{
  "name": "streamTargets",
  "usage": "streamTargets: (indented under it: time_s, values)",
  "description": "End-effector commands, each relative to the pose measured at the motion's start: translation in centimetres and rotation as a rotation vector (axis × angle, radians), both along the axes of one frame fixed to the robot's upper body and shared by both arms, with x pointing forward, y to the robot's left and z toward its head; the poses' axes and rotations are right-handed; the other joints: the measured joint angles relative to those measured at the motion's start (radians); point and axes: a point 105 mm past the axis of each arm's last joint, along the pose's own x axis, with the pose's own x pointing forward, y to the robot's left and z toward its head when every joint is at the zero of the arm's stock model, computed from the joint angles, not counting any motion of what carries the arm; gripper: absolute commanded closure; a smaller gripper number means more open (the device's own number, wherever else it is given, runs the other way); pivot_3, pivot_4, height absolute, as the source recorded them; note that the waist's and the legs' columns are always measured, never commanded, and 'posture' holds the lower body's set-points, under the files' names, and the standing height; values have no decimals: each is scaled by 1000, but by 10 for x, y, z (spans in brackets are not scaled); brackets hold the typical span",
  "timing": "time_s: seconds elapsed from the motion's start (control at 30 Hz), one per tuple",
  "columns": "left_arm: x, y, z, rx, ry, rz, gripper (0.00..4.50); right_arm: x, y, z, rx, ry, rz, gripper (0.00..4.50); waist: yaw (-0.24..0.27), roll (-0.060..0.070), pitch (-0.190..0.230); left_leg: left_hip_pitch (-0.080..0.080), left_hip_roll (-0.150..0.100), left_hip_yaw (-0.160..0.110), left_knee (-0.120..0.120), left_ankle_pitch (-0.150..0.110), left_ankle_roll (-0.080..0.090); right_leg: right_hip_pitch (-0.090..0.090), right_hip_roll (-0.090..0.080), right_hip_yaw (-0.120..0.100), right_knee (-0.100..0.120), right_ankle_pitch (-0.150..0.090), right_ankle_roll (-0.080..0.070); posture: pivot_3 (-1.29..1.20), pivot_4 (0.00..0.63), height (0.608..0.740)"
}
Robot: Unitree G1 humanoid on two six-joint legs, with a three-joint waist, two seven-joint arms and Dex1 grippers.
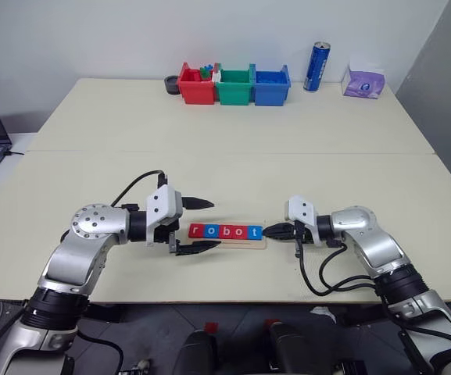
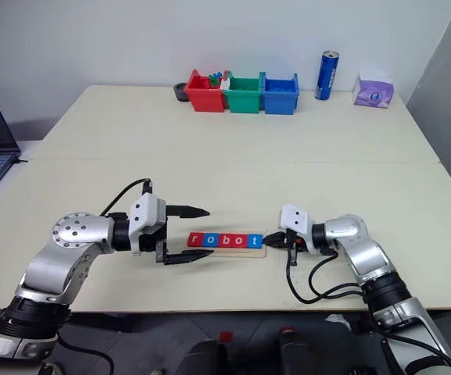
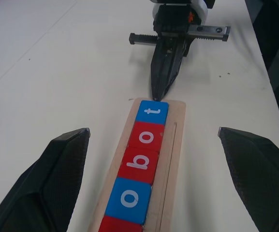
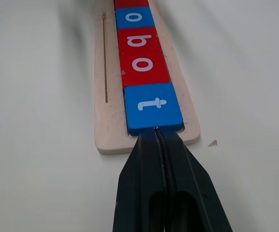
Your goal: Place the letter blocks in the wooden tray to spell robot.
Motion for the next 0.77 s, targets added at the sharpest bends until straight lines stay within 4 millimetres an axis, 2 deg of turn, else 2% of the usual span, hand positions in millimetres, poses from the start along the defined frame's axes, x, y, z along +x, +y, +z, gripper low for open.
streamTargets:
  time_s: [0.03, 0.13, 0.23, 0.43, 0.57, 0.6, 0.77]
  values:
    - [1, 6, 11, -5, -34, 53, 0, 1, -6, 20, 17, -42, -2, 4454, 0, 0, 0, 0, 0, 0, 0, 0, 0, 0, 0, 0, 0, 0, 0, 0, 150, 740]
    - [2, 14, 9, 1, -24, 120, 0, -6, -13, 34, 32, -20, -15, 4454, 0, 0, 0, 0, 0, 0, 0, 0, 0, 0, 0, 0, 0, 0, 0, 0, 150, 740]
    - [-3, 27, 7, 7, -7, 187, 0, -19, -19, 46, 49, 36, -47, 3843, 0, 0, 0, 0, 1, -1, -1, 0, 0, 0, 0, 0, 0, 0, 0, 0, 150, 740]
    - [-23, 52, -6, 76, 50, 268, 0, -48, -21, 49, 51, 137, -66, 1731, 0, 0, 0, 0, 1, -2, -1, 0, 0, 0, -1, 0, 0, -3, 3, 0, 150, 740]
    - [-28, 61, -6, 83, 57, 308, 0, -53, -20, 46, 52, 158, -90, 254, 0, 0, 0, 0, 1, -2, -1, 0, 0, 0, -1, 0, 0, -4, 3, 0, 150, 740]
    - [-28, 62, -6, 86, 55, 315, 0, -53, -19, 45, 51, 161, -94, 16, 1, 0, 0, 0, 1, -1, -1, 0, 0, 0, -1, 0, 0, -4, 3, 0, 150, 740]
    - [-28, 64, -6, 101, 56, 323, 0, -52, -18, 42, 44, 156, -115, 16, 2, 0, 0, 0, 1, -1, -1, 0, 0, 0, -1, 0, 0, -4, 3, 0, 150, 740]
